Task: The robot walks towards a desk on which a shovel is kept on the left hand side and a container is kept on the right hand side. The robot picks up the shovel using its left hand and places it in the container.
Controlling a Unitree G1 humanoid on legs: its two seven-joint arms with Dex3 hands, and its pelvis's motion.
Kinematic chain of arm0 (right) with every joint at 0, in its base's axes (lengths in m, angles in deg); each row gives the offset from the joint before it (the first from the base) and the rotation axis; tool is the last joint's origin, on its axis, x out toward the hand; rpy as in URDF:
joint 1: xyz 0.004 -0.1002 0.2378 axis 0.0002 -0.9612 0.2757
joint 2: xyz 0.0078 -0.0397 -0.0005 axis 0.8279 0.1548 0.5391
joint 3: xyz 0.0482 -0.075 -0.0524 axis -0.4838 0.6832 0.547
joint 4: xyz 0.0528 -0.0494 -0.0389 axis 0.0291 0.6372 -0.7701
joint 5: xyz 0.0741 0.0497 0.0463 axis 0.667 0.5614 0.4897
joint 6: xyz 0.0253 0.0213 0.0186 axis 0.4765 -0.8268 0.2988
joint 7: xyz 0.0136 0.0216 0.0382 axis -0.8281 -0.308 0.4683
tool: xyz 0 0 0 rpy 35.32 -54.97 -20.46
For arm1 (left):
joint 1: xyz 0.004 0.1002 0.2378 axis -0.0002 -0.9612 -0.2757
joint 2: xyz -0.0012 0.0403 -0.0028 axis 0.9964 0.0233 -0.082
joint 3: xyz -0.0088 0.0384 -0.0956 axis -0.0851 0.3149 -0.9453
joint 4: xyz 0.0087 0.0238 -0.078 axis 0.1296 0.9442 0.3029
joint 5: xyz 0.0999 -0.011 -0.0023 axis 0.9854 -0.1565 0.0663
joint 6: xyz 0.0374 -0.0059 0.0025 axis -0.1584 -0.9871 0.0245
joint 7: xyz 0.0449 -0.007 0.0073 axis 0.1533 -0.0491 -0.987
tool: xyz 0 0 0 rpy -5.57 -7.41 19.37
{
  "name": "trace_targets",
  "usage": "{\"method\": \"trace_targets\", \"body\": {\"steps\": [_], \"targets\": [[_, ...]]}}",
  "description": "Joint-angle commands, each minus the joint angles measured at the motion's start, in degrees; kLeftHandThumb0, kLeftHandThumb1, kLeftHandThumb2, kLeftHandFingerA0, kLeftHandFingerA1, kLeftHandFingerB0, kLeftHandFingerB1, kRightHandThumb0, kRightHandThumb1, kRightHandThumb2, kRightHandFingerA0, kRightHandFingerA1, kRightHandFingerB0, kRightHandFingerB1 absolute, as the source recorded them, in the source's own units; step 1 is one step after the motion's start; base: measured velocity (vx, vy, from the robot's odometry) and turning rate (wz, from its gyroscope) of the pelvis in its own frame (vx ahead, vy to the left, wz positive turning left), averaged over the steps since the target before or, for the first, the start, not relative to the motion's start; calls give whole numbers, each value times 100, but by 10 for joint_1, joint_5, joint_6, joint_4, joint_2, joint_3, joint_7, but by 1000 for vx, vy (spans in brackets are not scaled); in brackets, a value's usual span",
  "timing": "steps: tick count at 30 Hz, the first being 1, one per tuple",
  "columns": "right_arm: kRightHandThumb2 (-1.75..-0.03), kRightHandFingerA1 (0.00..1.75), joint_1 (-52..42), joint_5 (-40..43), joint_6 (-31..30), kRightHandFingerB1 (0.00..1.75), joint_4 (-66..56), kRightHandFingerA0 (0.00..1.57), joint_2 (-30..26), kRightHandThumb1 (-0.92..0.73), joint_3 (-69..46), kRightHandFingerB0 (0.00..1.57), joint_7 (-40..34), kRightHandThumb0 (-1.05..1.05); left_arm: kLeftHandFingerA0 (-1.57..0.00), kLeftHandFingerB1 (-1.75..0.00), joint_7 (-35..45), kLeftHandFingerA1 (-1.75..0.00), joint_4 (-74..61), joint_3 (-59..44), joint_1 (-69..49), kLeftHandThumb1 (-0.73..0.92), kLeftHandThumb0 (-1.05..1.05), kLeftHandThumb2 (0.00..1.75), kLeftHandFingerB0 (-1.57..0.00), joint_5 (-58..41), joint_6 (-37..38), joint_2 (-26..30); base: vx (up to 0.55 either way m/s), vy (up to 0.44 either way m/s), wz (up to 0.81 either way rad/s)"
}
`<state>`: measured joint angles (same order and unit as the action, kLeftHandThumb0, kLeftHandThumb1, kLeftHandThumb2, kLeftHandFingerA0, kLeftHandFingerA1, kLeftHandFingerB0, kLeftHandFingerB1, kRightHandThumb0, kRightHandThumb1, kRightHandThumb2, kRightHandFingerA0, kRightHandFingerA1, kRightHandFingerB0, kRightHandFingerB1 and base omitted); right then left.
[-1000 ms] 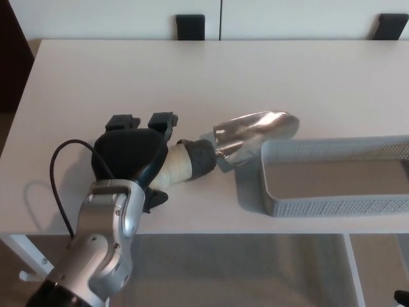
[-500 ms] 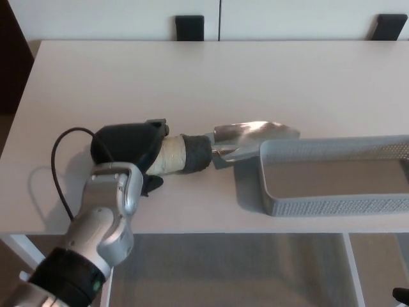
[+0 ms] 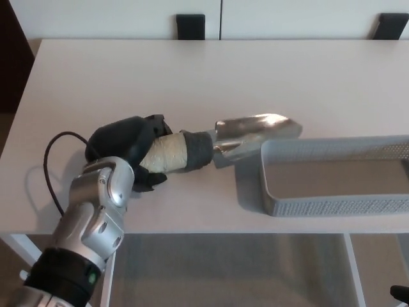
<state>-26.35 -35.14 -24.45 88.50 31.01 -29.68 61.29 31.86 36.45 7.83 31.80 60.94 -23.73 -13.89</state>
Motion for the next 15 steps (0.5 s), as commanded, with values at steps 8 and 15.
{"method": "trace_targets", "body": {"steps": [8, 15], "targets": [[-53, 61, 10, -4, 14, 50, -5, 51, -7, -52, 1, 37, -3, -13, -107, -175, -75, -175, -26, -404, 2, 71, -5, 128, -55, -444, -36, -216, 0, 0, 0], [-53, 63, 9, 1, 8, 51, -8, 54, -5, -54, -2, 37, -5, -11, -111, -174, -51, -175, -44, -413, -10, 71, -7, 119, -53, -438, -27, -235, 0, 0, 0]]}}
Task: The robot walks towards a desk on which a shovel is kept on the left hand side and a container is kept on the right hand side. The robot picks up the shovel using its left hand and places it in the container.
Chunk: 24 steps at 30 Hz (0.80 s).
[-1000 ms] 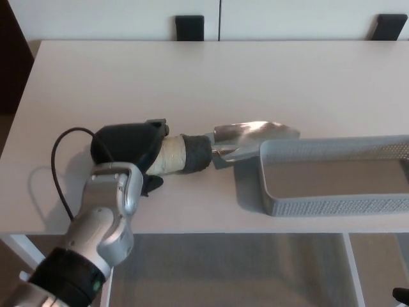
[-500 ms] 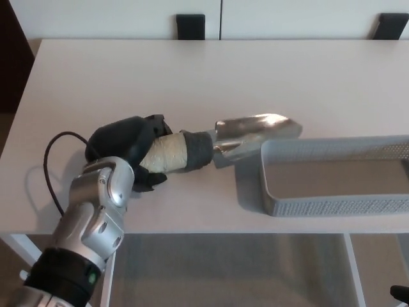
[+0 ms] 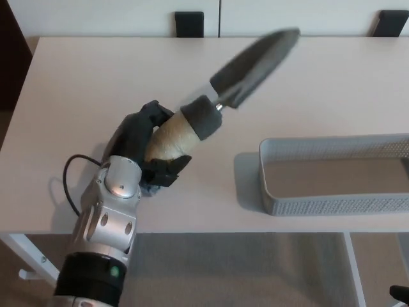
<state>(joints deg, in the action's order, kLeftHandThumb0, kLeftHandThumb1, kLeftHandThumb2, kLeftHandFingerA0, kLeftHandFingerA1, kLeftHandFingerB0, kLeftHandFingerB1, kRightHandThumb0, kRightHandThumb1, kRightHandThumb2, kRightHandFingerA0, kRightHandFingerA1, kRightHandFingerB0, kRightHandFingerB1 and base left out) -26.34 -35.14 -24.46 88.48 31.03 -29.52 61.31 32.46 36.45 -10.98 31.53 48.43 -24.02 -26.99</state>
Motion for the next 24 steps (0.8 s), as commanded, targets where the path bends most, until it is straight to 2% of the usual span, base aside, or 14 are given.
{"method": "trace_targets", "body": {"steps": [1, 7, 8, 10, 12, 14, 15, 16, 17, 18, 19, 20, 21, 24], "targets": [[-53, 63, 9, 2, 8, 51, -7, 54, -5, -54, -4, 37, -4, -11, -111, -174, -46, -175, -56, -204, -16, 71, -7, 119, -53, -290, -16, -104, 0, 0, 0], [-53, 60, 21, -8, 14, 51, -7, 52, -10, -54, 5, 38, -3, -14, -123, -159, 27, -175, -126, -107, -37, 76, -17, 93, -62, -212, 24, -88, 0, 0, 0], [-54, 58, 20, -7, 14, 50, -7, 48, -10, -55, 5, 35, 0, -12, -111, -139, 26, -168, -142, -48, -52, 70, -15, 97, -79, -149, 58, -66, 0, 0, 0], [-54, 58, 20, -3, 8, 49, -8, 47, -8, -55, 2, 34, 0, -12, -105, -127, 23, -160, -166, 28, -67, 74, -21, 84, -80, -70, 73, -25, 0, 0, 0], [-54, 60, 16, -6, 16, 50, -7, 49, -8, -53, 4, 35, 0, -14, -112, -117, 4, -152, -173, 108, -69, 63, -12, 93, -93, 1, 109, 20, 0, 0, 0], [-54, 59, 15, -9, 18, 50, -5, 50, -8, -50, 6, 37, -4, -16, -108, -117, -1, -152, -174, 133, -68, 63, -13, 85, -92, 10, 113, 40, 0, 0, 0], [-83, 65, 15, -11, 19, 59, -3, 41, -8, -33, 8, 30, -9, -12, -108, -113, -2, -148, -170, 160, -60, 63, -15, 81, -93, 33, 121, 64, 0, 0, 0], [-54, 58, 15, -10, 16, 50, -3, 47, -8, -50, 7, 36, -8, -15, -108, -115, -6, -150, -167, 176, -53, 62, -16, 79, -94, 49, 118, 75, 0, 0, 0], [-54, 58, 15, -10, 16, 50, -4, 47, -8, -50, 8, 36, -8, -15, -108, -115, -11, -150, -167, 187, -50, 62, -16, 79, -94, 52, 114, 83, 0, 0, 0], [-84, 64, 16, -9, 13, 58, -4, 39, -9, -35, 9, 29, -4, -12, -108, -103, -13, -147, -166, 202, -42, 65, -19, 73, -91, 61, 98, 92, 0, 0, 0], [-83, 64, 16, -9, 16, 58, -5, 39, -9, -34, 9, 29, -1, -12, -109, -73, -12, -120, -167, 219, -33, 66, -22, 69, -76, 75, 80, 101, 0, 0, 0], [-54, 58, 15, -10, 15, 50, -5, 46, -9, -50, 10, 35, -2, -16, -108, -64, -7, -107, -168, 227, -28, 69, -25, 66, -65, 79, 68, 106, 0, 0, 0], [-83, 65, 15, -10, 15, 59, -5, 42, -9, -33, 10, 30, -4, -12, -109, -63, -6, -116, -166, 239, -19, 69, -26, 64, -65, 84, 64, 115, 0, 0, 0], [-83, 66, 18, -13, 21, 59, -2, 44, -10, -34, 12, 30, -5, -13, -105, -106, -9, -158, -158, 262, 1, 67, -23, 64, -89, 87, 63, 137, 0, 0, 0]]}}
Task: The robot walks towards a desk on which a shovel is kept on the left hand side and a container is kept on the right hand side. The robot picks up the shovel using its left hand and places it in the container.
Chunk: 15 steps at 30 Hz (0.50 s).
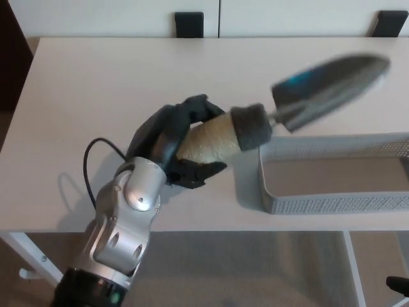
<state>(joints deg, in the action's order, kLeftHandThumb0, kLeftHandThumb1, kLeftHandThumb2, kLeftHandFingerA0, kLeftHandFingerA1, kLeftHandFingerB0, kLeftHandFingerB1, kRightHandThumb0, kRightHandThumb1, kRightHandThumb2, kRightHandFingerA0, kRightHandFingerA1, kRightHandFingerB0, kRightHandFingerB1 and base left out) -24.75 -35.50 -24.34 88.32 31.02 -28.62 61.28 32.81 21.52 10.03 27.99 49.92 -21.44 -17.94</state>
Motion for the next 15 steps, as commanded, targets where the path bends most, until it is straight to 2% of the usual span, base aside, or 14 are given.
{"method": "trace_targets", "body": {"steps": [1, 2, 4, 5, 6, 7, 8, 9, 10, 11, 12, 14, 15], "targets": [[-55, 59, 2, -12, 21, 50, -1, 50, -10, -50, 5, 37, -7, -17, -127, -104, -9, -133, -10, 59, 42, 49, -30, 94, -93, 73, 30, 53, 0, 0, 0], [-54, 60, 0, -14, 22, 51, -3, 51, -10, -50, 8, 38, -8, -18, -103, -111, -4, -161, -12, 66, 45, 69, -26, 64, -86, 72, 16, 55, 0, 0, 0], [-54, 60, 0, -16, 24, 51, -3, 51, -10, -50, 9, 38, -9, -17, -103, -108, -6, -156, -13, 71, 49, 68, -25, 64, -86, 67, 10, 59, 0, 0, 0], [-53, 60, -1, -17, 25, 51, -2, 53, -9, -52, 11, 40, -9, -16, -124, -76, -7, -125, -11, 73, 52, 47, -22, 94, -71, 67, 3, 59, 0, 0, 0], [-53, 60, -1, -20, 28, 51, -2, 53, -9, -52, 13, 39, -10, -16, -108, -64, -8, -142, -5, 75, 59, 67, -22, 61, -72, 72, -7, 59, 0, 0, 0], [-53, 62, -2, -19, 29, 52, -2, 55, -8, -52, 12, 40, -10, -17, -127, -77, -19, -127, 3, 77, 60, 44, -22, 92, -73, 75, 0, 60, 0, 0, 0], [-53, 62, -2, -18, 29, 52, -2, 55, -8, -52, 12, 40, -10, -17, -127, -77, -25, -127, 6, 78, 60, 44, -22, 92, -73, 77, 4, 61, 0, 0, 0], [-53, 62, -2, -17, 29, 52, -2, 55, -7, -52, 11, 41, -10, -17, -111, -71, -26, -146, 5, 80, 61, 63, -24, 63, -81, 82, -1, 61, 0, 0, 0], [-53, 61, -2, -19, 29, 52, -1, 54, -8, -52, 12, 41, -12, -18, -109, -76, -27, -146, 4, 84, 62, 64, -25, 62, -86, 88, -5, 60, 0, 0, 0], [-54, 61, -3, -21, 31, 53, -2, 54, -8, -50, 13, 41, -12, -18, -109, -89, -29, -147, 5, 85, 63, 62, -25, 64, -88, 91, -5, 61, 0, 0, 0], [-53, 62, -3, -22, 33, 53, -3, 54, -8, -50, 13, 41, -12, -18, -124, -99, -27, -128, 4, 92, 70, 44, -27, 92, -89, 101, -9, 61, 0, 0, 0], [-53, 62, -2, -22, 33, 53, -2, 54, -8, -50, 12, 41, -11, -18, -123, -100, -25, -128, 3, 94, 74, 43, -27, 92, -89, 104, -13, 61, 0, 0, 0], [-53, 61, -1, -23, 34, 53, -3, 53, -8, -50, 13, 41, -11, -18, -101, -132, -23, -156, -1, 95, 76, 60, -25, 66, -80, 103, -12, 61, 0, 0, 0]]}}
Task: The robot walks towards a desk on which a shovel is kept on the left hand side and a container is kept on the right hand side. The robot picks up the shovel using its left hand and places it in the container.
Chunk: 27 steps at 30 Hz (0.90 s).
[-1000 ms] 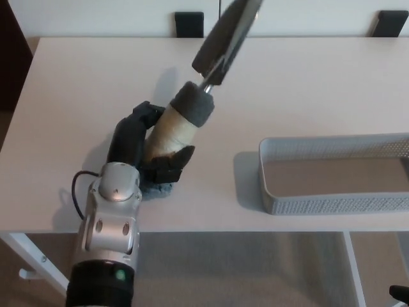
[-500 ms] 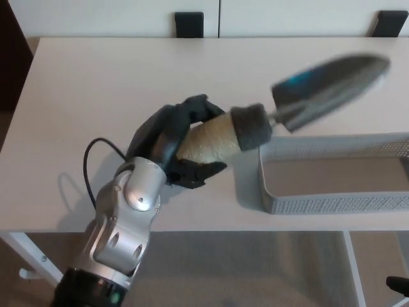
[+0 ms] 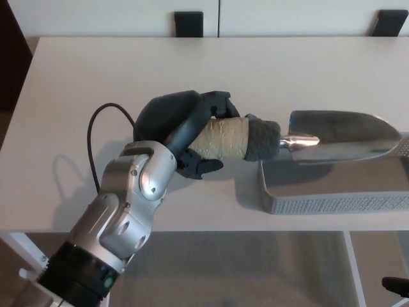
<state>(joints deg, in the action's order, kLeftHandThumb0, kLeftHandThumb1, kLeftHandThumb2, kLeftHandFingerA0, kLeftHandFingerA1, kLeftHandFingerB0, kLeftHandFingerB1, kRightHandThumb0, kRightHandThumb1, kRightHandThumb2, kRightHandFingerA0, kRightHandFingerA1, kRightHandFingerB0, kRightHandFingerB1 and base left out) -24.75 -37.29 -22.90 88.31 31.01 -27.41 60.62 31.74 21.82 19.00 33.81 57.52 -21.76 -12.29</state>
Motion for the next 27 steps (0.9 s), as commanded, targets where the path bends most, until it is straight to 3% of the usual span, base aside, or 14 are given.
{"method": "trace_targets", "body": {"steps": [1, 2, 4, 7, 9, 12, 13, 15, 16, 18, 19, 20, 21, 27], "targets": [[-53, 61, -2, -6, 20, 53, -3, 53, -8, -50, 1, 41, -4, -18, -101, -132, -12, -156, -5, 5, 19, 60, -25, 66, -80, 28, -8, 4, 0, 0, 0], [-53, 61, -2, -4, 18, 52, -2, 53, -7, -51, 0, 40, -4, -17, -99, -133, -9, -159, -7, 10, 21, 63, -30, 65, -79, 36, -10, 5, 0, 0, 0], [-54, 59, -1, -5, 18, 52, -1, 51, -6, -52, -1, 40, -7, -17, -99, -85, -7, -148, -13, 18, 25, 61, -31, 66, -80, 48, -15, 5, 0, 0, 0], [-53, 60, 0, -4, 16, 52, 3, 55, -6, -51, -2, 42, -11, -18, -105, -67, -5, -136, -21, 27, 29, 67, -31, 66, -76, 60, -31, -3, 0, 0, 0], [-54, 61, -2, -5, 19, 53, 1, 56, -5, -50, -2, 43, -11, -18, -109, -89, 7, -140, -28, 30, 30, 63, -27, 79, -86, 57, -27, -2, 0, 0, 0], [-53, 62, -4, -2, 20, 53, -3, 53, -5, -49, -3, 41, -6, -18, -114, -96, -7, -148, -24, 51, 35, 59, -27, 64, -87, 80, -21, -6, 0, 0, 0], [-53, 62, -4, -3, 21, 53, -4, 54, -5, -49, -3, 42, -8, -19, -116, -84, -7, -144, -21, 54, 35, 64, -32, 68, -80, 79, -22, -10, 0, 0, 0], [-54, 60, -4, -4, 18, 52, -5, 53, -5, -49, -1, 41, -10, -19, -112, -88, 10, -142, -19, 57, 38, 67, -33, 70, -82, 77, -36, -18, 0, 0, 0], [-54, 60, -2, -6, 17, 52, -4, 54, -5, -49, 0, 41, -12, -18, -110, -109, 10, -148, -16, 59, 40, 66, -34, 67, -86, 81, -42, -24, 0, 0, 0], [-53, 61, 1, -7, 15, 51, -3, 57, -6, -51, 1, 41, -14, -17, -112, -97, 9, -148, -11, 64, 42, 66, -35, 68, -84, 88, -56, -35, 0, 0, 0], [-54, 60, 2, -7, 14, 51, -4, 55, -5, -53, 1, 41, -14, -16, -112, -108, 3, -147, -10, 69, 40, 67, -35, 69, -86, 94, -60, -41, 0, 0, 0], [-55, 59, 2, -7, 14, 51, -4, 52, -6, -52, 2, 41, -13, -15, -114, -82, 1, -143, -8, 72, 40, 69, -37, 67, -66, 98, -63, -44, 0, 0, 0], [-54, 60, 1, -7, 19, 52, -4, 53, -6, -52, 2, 41, -9, -16, -111, -72, 18, -131, -6, 81, 44, 73, -39, 67, -73, 109, -80, -49, 0, 0, 0], [-53, 60, 7, -6, 14, 51, -5, 54, -6, -52, 1, 41, -11, -17, -106, -79, 20, -110, 7, 102, 53, 73, -38, 69, -85, 138, -105, -59, 0, 0, 0]]}}
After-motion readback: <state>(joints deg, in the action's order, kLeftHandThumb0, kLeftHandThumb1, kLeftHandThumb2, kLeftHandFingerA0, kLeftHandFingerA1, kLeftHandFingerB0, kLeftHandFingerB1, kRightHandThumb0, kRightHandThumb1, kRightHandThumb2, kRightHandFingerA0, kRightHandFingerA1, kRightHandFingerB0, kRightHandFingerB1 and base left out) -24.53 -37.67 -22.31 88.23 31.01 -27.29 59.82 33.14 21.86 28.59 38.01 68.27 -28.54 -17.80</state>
